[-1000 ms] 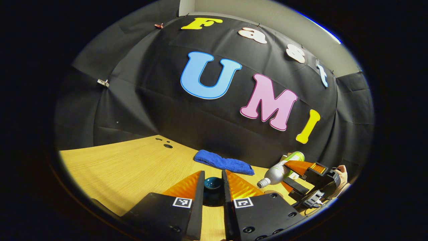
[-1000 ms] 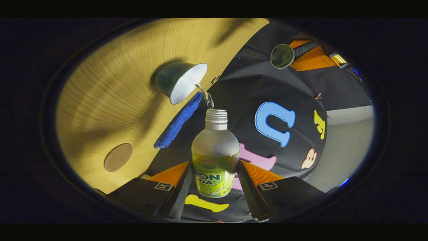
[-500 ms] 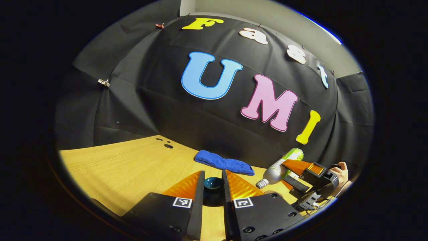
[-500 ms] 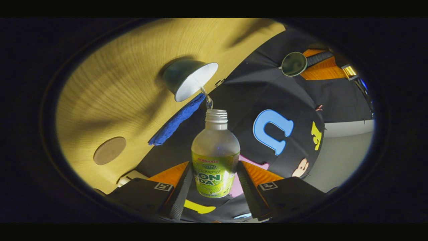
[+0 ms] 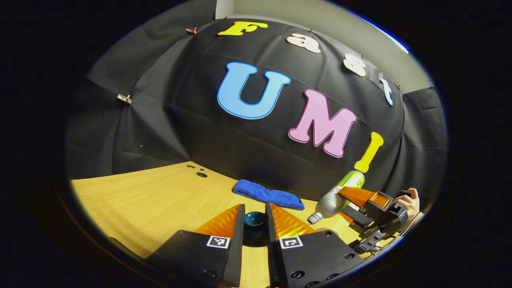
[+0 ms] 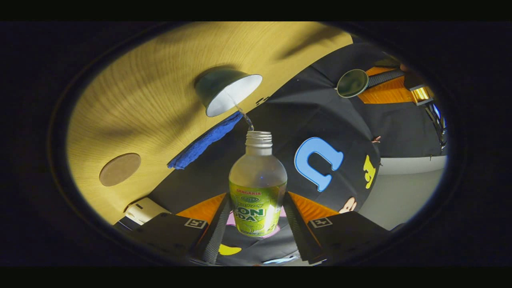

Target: Open the teacup lid with one hand, grasp the water bottle and pour water into the teacup with the other hand; after pouring, place the water bottle on the coaster and then close the teacup lid.

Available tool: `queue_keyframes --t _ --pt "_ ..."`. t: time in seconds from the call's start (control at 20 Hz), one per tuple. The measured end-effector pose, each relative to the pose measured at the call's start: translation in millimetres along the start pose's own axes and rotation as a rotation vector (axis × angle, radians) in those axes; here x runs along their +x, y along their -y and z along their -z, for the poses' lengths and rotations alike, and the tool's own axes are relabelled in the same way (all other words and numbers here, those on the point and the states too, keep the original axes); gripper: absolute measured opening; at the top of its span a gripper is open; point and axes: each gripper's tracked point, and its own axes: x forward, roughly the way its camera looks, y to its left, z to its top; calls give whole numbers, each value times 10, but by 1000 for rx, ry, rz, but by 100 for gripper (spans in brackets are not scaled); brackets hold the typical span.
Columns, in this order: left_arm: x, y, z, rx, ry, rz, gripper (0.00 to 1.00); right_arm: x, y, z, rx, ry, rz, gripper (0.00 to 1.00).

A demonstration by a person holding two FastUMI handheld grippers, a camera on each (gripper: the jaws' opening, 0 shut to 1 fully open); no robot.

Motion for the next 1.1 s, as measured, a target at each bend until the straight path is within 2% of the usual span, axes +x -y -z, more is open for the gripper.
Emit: queue_keyframes --t 0.3,0.45,0.55,0.75,0.9,1.05,1.1 --pt "-4 3 5 1 -3 0 31 -8 3 -5 3 1 -1 77" --pt "8 -9 6 0 -3 -4 34 3 -80 -9 87 1 -48 77" --pt "4 -31 2 0 -1 -9 31 -23 -181 -27 210 -2 -96 78" --pt "14 -76 5 3 -1 -23 31 -122 -372 -172 536 -1 -191 78" --pt "30 -97 38 10 -7 -32 31 -229 -469 -287 732 3 -251 78" --pt "41 -100 55 18 -10 -37 31 -320 -524 -466 1015 19 -337 78" --pt "46 -93 57 20 -10 -37 34 -329 -546 -506 1132 26 -365 78"
